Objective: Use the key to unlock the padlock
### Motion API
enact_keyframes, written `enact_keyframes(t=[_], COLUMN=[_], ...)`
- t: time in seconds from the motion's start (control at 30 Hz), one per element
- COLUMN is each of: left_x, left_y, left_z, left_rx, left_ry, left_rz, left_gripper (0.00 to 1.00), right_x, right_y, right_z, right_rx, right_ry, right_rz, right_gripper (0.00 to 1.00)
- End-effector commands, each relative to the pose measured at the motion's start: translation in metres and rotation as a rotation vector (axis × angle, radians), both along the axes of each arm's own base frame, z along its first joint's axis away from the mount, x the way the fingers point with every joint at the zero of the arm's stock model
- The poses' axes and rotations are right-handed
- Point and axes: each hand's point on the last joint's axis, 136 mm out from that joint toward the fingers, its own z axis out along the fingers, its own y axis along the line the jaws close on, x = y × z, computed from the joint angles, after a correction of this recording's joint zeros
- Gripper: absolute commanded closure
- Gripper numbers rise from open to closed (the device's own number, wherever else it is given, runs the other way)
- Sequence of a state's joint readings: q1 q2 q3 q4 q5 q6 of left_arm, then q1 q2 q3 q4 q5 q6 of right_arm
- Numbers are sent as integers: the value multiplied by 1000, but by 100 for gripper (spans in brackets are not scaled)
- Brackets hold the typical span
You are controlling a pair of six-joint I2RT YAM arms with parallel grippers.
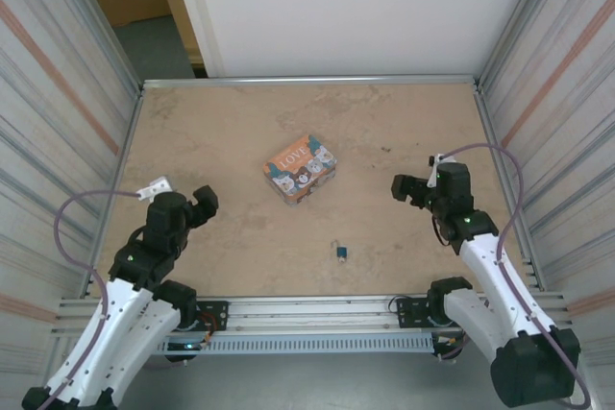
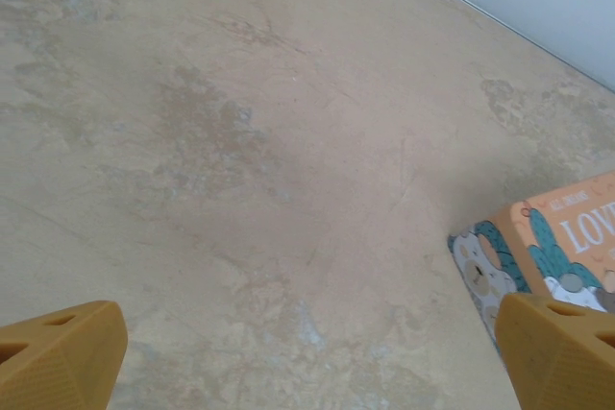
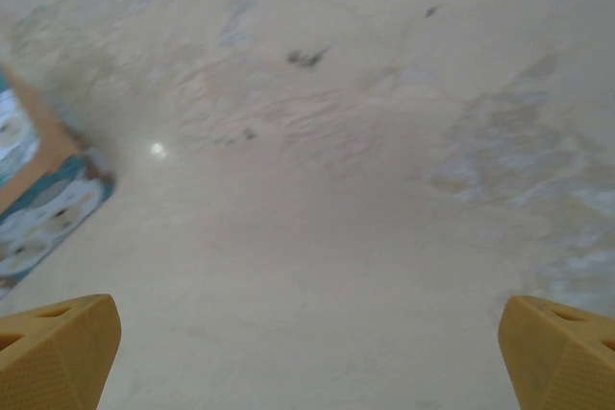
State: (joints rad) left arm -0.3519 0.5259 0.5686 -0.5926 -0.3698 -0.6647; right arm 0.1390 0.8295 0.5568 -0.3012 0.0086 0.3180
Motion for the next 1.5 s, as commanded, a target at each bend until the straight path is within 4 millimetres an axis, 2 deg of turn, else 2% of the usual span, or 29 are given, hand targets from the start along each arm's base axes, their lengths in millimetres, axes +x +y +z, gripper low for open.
enact_keyframes(t=[0.0,0.13,0.27,0.5,0.77,1.0,1.27,1.47], left_x=[11,20,29,51,85,111,129,139], left_y=[11,22,34,46,45,41,30,33], left_z=[16,12,6,-2,-20,-29,-37,-48], left_rx=[83,131,166,238,384,487,525,475], left_ry=[-58,-58,-67,-119,-118,-158,-233,-258], left_rz=[20,46,75,82,17,-36,-120,-139], left_gripper=[1,1,1,1,1,1,1,1], right_x=[15,26,35,59,83,91,107,108], right_y=[-18,-28,-37,-36,-35,-47,-49,-49], right_z=[10,4,-7,-19,-31,-56,-67,-68], right_rx=[-92,-173,-185,-217,-225,-156,-117,-135], right_ry=[-122,-227,-245,-332,-384,-357,-271,-259], right_rz=[-11,-15,-47,-18,23,8,24,12], right_gripper=[1,1,1,1,1,1,1,1])
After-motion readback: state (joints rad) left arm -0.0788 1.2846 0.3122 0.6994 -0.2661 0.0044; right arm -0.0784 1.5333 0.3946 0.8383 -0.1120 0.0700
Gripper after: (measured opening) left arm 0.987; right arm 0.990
